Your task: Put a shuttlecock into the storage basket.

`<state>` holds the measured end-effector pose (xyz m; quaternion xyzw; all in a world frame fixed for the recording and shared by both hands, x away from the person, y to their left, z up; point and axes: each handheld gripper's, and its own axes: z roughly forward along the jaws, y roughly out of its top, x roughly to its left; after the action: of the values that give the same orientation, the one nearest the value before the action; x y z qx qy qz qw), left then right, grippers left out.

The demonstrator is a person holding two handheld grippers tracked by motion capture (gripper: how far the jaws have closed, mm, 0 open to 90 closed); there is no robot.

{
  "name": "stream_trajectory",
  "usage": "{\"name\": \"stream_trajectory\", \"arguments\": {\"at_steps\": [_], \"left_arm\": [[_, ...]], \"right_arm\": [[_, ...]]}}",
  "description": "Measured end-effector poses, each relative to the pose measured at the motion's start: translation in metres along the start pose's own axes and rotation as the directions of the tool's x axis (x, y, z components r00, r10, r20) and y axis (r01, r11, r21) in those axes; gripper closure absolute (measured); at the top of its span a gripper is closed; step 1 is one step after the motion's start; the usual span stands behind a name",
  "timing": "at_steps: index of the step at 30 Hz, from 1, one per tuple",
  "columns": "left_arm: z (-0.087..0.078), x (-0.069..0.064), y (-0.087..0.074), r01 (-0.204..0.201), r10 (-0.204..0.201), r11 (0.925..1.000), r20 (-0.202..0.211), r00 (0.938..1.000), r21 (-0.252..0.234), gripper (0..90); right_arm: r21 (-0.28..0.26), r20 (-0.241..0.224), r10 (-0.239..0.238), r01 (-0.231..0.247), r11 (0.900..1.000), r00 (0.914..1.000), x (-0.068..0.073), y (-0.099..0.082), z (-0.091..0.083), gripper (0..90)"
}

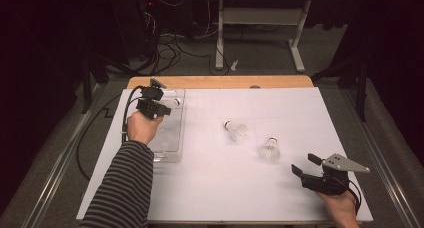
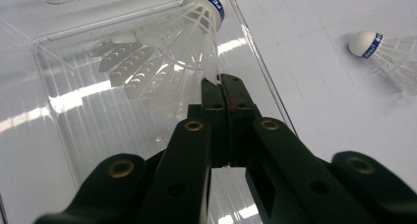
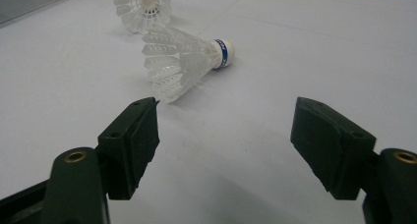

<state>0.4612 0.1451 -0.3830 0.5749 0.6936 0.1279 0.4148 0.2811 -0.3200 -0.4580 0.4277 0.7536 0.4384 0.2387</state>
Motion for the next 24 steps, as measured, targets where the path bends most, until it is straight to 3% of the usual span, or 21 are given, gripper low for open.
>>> {"name": "stream_trajectory", "arguments": {"at_steps": [11,24], "left_arm": [[0.012,0.004,-0.001,-0.001,0.001,1.0000,-0.036,0.9994,0.010,89.4],[0.022,0.005,-0.003,0.003,-0.002,0.9997,-0.047,0.9989,0.023,89.3]], "right_arm": [[0.002,-0.002,0.000,0.000,1.0000,1.0000,0.000,0.000,0.000,27.1],[0.002,-0.005,-0.002,0.002,1.0000,1.0000,0.000,0.000,0.000,27.2]]}}
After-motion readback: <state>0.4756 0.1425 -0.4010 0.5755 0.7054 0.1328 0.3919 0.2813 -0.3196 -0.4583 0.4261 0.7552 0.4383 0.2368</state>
